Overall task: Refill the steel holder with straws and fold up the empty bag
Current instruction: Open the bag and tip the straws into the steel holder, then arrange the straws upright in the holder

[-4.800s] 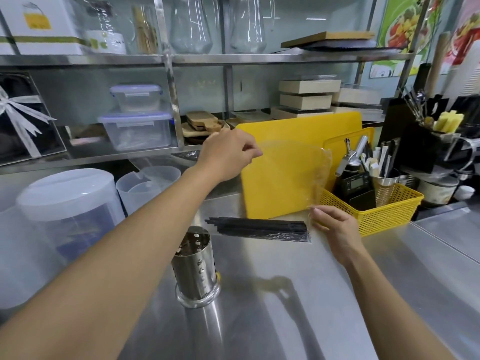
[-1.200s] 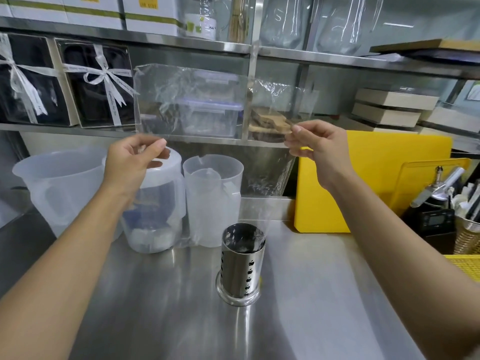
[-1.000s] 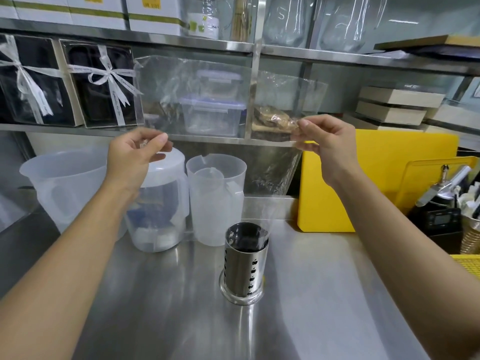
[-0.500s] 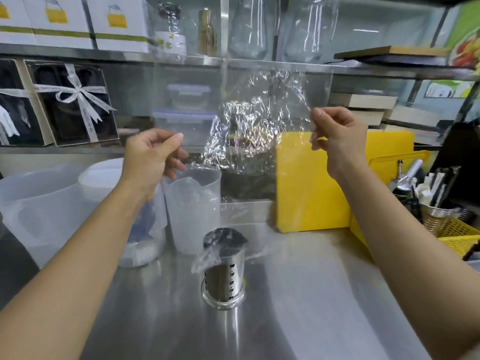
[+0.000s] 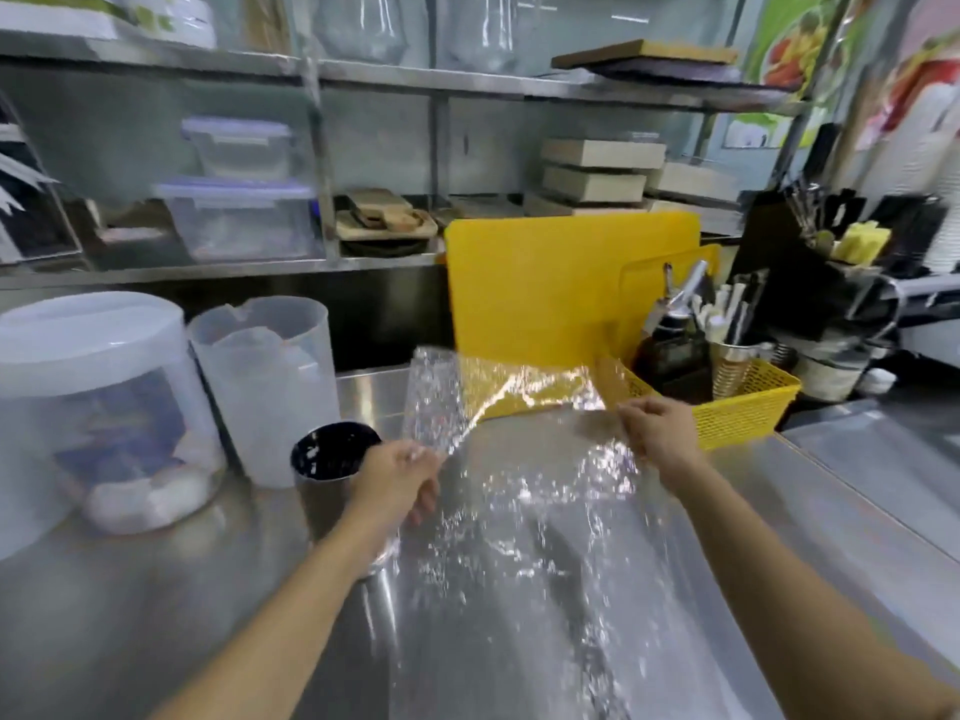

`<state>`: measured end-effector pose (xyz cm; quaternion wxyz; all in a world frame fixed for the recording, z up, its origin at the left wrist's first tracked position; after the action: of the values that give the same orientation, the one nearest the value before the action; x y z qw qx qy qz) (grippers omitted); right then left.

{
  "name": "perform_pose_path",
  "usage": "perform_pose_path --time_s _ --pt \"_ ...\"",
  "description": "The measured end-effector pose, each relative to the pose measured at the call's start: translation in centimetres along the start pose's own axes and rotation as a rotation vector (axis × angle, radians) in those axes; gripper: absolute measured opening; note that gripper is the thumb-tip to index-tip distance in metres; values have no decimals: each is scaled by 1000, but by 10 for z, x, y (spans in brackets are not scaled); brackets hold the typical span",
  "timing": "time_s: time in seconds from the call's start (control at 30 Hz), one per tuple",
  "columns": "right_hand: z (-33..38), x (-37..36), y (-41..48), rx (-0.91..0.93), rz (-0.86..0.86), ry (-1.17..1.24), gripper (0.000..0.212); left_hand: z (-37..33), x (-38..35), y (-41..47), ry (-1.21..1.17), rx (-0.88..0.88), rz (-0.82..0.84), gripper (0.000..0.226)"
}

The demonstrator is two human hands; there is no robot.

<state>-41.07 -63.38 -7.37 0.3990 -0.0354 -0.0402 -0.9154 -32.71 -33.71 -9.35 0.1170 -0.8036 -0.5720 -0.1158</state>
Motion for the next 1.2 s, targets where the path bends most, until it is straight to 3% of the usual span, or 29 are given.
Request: perform_pose_path --time_s 0.27,0.37,0.5,0.6,0.77,0.87,1.0,1.2 --pt "-119 39 -7 -210 -5 -154 28 105 -64 -10 113 309 47 19" --pt "-140 47 -7 -247 -1 -206 23 116 -73 -16 95 359 46 5" --pt "-156 50 1 -256 24 -326 22 115 -71 -20 119 380 43 17" --pt "-157 45 9 -219 63 -528 27 116 -58 -23 191 390 55 12" --pt "-134 26 19 -103 62 -643 21 105 -26 -25 245 326 38 14" --pt "-126 -1 25 -66 86 -584 16 91 -6 -26 214 271 26 9" --pt "-108 -59 22 -54 243 -415 16 76 20 -23 253 163 -15 10" --pt "-48 -156 -15 126 533 -306 12 37 64 -25 294 -74 -378 4"
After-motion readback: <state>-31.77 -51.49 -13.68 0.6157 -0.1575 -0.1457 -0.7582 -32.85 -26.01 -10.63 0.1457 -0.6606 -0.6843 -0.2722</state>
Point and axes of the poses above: each hand's wrist, its own y-axis towards the middle knuckle, its own x-axis out of the back of the hand, z = x × y, the point moved 6 cm from there along y, towards the middle knuckle, and after that the axes turned 8 degrees about y, right-handed, at the moved point
